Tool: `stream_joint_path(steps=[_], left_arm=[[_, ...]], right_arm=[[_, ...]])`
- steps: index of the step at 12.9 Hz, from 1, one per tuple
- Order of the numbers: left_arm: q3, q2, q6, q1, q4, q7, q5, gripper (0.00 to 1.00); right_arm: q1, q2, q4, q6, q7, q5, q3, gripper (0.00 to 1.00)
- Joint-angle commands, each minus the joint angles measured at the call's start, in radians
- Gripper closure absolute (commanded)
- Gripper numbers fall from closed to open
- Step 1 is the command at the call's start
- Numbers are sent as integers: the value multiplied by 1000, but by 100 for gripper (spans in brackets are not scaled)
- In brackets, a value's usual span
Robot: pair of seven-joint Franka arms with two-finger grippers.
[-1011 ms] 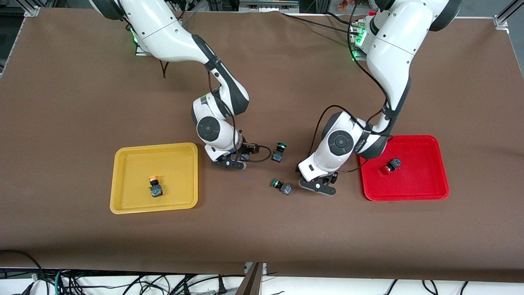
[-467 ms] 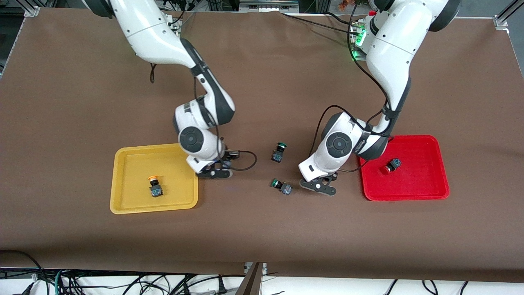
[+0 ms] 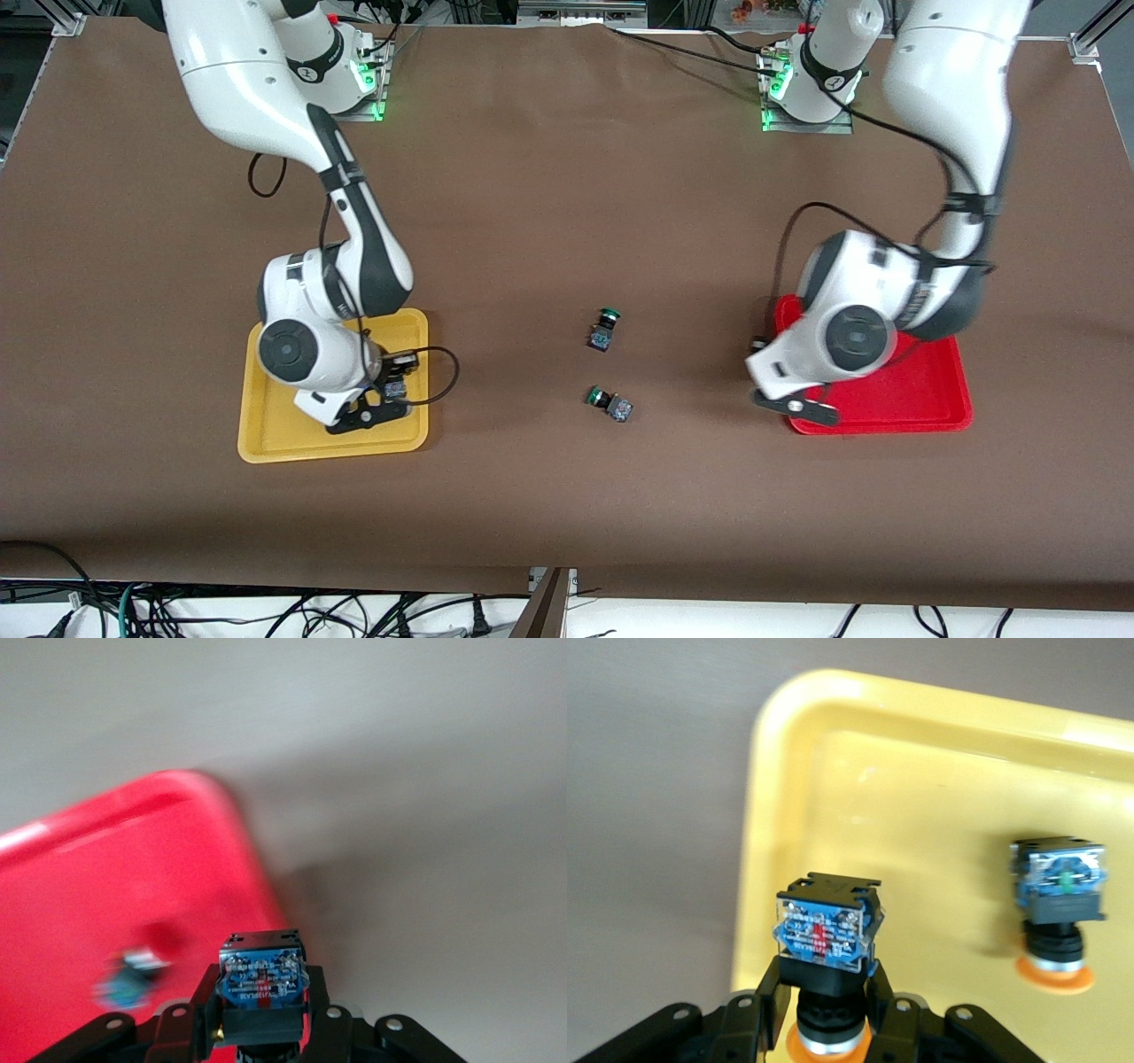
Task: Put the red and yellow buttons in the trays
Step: 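Place the yellow button in the yellow tray while the left gripper places red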
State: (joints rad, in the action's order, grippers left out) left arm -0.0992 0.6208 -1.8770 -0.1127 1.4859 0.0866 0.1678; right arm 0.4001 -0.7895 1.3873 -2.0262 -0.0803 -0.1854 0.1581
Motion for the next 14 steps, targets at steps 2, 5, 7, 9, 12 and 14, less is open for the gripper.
stream_joint_path(steps=[2,5,7,9,12,14], left_arm=[[-14,-1,-19,151,30,281,38,83],[-11,28,-91,250,53,415,55,61],[-11,33,-106,266,59,430,55,0],[-22,-4,-71,255,54,429,55,0],[-65,-134,53,237,17,369,38,0],[-100,-234,137,238,13,218,38,0]], right_arm=[[-18,-13,-5,-37,-19,1,-12,0],[-4,45,-5,-19,54,1,-14,0],[-4,160,-2,102,86,7,-12,0],[-4,302,21,200,86,21,-11,0],[-4,531,83,366,86,41,11,0],[-4,677,194,399,88,82,15,0]])
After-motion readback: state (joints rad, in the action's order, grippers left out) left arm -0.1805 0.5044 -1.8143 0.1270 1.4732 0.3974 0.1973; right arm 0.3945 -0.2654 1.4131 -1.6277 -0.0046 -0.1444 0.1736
